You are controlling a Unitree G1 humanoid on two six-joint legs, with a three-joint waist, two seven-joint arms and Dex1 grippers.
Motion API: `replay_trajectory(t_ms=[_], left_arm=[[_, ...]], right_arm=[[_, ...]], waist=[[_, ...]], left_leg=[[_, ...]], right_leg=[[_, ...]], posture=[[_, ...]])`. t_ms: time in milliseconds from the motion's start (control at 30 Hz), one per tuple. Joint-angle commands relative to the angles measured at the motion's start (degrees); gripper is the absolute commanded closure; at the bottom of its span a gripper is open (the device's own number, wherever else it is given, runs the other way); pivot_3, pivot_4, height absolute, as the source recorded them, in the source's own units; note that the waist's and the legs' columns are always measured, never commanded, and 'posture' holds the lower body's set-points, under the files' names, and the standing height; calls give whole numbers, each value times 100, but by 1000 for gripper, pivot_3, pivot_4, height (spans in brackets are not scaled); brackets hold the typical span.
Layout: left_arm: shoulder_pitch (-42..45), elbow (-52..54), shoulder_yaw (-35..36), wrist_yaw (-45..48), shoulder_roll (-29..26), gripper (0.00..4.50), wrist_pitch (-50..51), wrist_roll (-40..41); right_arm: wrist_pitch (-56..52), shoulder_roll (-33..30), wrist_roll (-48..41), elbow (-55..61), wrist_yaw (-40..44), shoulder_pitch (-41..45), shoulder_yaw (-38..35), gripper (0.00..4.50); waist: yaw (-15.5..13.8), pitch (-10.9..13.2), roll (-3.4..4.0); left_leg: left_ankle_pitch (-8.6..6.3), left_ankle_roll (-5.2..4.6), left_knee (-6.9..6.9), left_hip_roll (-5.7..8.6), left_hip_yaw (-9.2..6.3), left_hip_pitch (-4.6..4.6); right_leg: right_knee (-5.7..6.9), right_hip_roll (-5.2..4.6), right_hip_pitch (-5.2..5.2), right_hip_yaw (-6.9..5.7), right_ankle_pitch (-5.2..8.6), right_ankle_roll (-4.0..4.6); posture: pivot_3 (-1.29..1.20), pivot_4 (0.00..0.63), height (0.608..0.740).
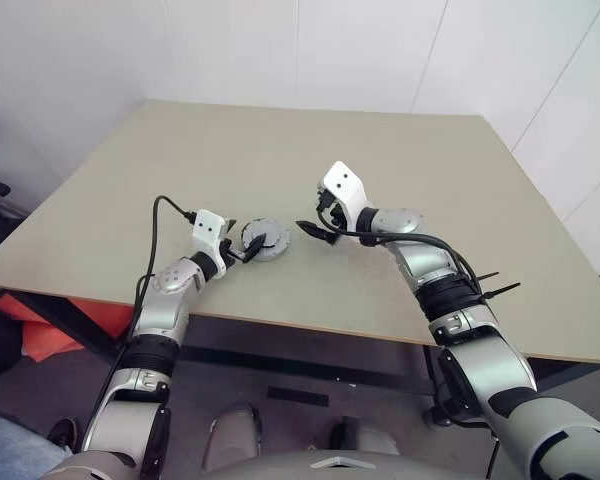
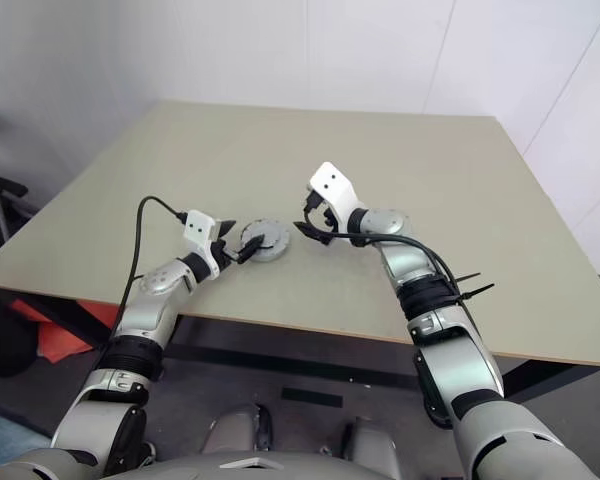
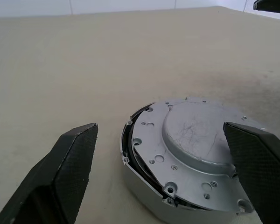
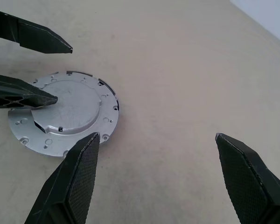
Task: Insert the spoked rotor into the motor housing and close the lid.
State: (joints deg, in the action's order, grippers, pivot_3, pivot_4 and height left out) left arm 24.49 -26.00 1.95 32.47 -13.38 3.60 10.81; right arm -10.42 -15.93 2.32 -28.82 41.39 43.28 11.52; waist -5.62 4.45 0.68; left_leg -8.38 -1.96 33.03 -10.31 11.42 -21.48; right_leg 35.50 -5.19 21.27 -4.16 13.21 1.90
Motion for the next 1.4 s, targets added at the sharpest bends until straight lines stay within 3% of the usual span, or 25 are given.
replay_trajectory(t_ms=[33, 500, 800, 1400], left_arm=[[-36, 89, -105, 144, 1, 17, 99, -1], [-44, 242, -221, 503, -11, 17, -24, 5], [-76, 286, -435, 825, 4, 17, 177, 31], [-41, 41, -471, 726, 46, 17, 473, -77]], right_arm=[[151, -41, 41, 118, -1, 131, 3, 0], [193, -16, 62, 104, -5, 113, 29, 0], [233, -17, 99, 140, -11, 72, 46, 0], [271, 1, 109, 140, -11, 72, 40, 0]], waist=[[1, 0, 0], [-1, 0, 0], [-6, 0, 0], [-8, 0, 0]], left_leg=[[0, 0, 0, 0, 0, 1], [-2, 1, -17, 2, 2, -29], [-3, 3, -19, 4, 1, -29], [-3, 3, -18, 6, 1, -13]], right_leg=[[0, 0, 0, 0, 0, 0], [-3, 0, 35, 0, -17, 29], [-5, 0, 33, 1, -3, 5], [-5, -1, 17, 4, 0, 1]], posture=[[0, 0, 740], [0, 0, 740], [0, 0, 740], [0, 0, 740]])
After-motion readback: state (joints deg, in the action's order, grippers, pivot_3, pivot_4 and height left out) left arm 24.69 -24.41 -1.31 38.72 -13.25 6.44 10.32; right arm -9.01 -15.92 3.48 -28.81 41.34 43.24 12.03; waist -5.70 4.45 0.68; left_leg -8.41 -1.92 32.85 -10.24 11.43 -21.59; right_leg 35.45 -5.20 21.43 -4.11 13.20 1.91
